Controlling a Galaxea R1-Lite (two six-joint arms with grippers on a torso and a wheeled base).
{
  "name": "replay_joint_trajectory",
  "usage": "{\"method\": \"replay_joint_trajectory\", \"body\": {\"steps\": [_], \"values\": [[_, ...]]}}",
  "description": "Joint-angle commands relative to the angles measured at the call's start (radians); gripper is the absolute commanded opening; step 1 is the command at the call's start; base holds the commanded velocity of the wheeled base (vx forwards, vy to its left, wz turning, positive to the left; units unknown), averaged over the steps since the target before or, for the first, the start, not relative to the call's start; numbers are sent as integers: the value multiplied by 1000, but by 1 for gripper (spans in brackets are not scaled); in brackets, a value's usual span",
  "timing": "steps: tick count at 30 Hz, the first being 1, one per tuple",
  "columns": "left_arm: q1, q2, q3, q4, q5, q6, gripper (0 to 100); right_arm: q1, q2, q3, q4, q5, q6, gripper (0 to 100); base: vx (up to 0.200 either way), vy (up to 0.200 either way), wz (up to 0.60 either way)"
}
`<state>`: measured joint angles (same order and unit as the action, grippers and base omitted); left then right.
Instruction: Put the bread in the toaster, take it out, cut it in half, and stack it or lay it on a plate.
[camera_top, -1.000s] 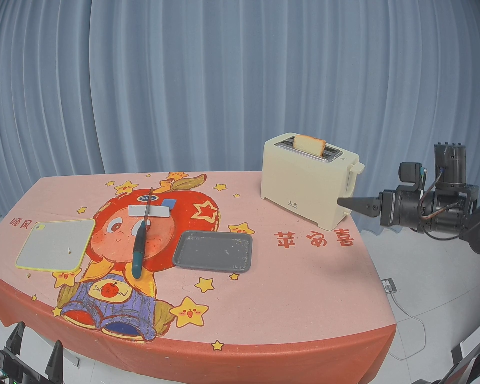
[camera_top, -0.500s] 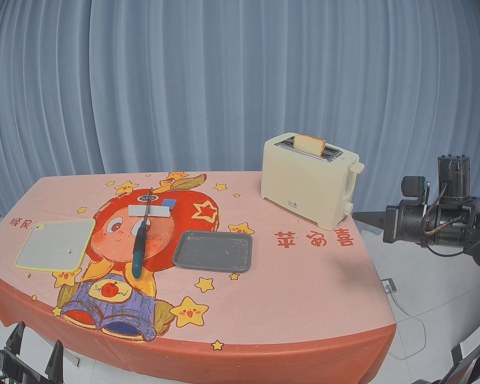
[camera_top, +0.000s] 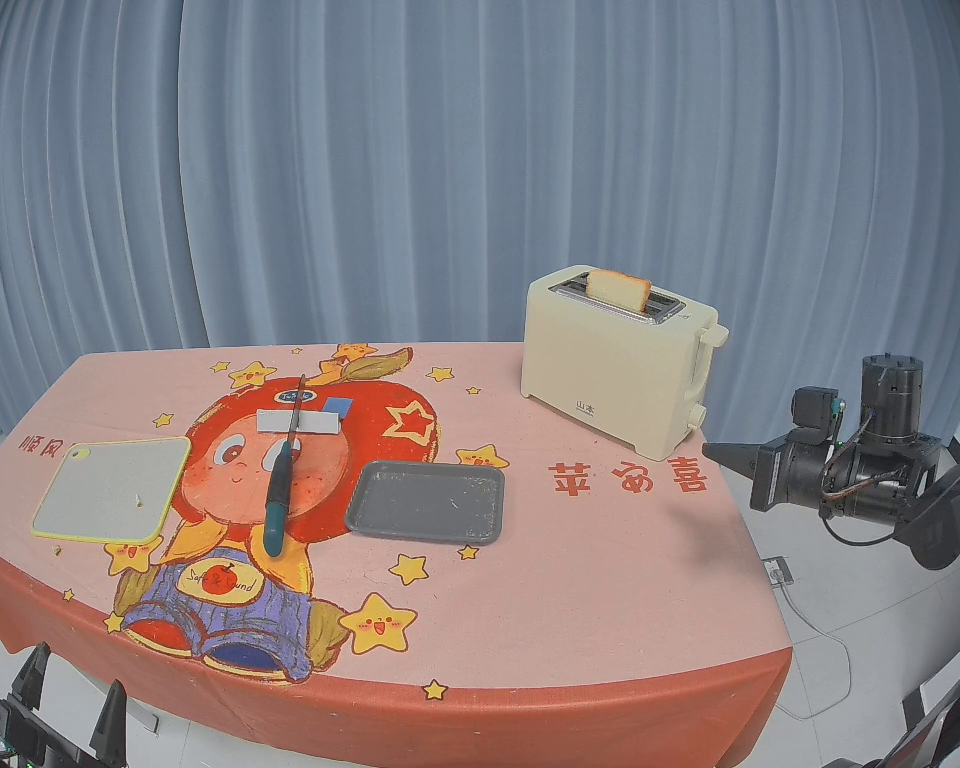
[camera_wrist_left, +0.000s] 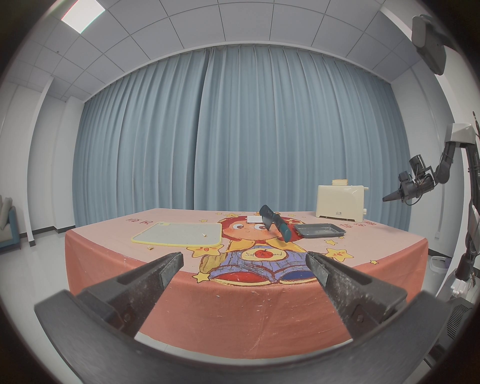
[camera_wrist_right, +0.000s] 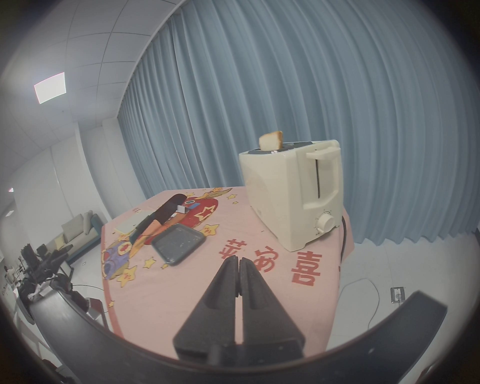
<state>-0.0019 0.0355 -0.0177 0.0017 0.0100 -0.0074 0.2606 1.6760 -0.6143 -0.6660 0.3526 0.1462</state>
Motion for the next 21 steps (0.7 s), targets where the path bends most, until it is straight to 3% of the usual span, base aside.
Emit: {"method": "replay_joint_trajectory", "body": {"steps": [1, 13, 21], "values": [[0, 0, 18, 0, 1, 0, 100, -24, 126, 14, -72, -1, -7, 0, 0, 0, 0], [0, 0, 18, 0, 1, 0, 100, -97, 266, -75, -89, -20, -5, 0, 0, 0, 0], [0, 0, 18, 0, 1, 0, 100, -116, 320, -137, -87, -81, -2, 0, 0, 0, 0]]}}
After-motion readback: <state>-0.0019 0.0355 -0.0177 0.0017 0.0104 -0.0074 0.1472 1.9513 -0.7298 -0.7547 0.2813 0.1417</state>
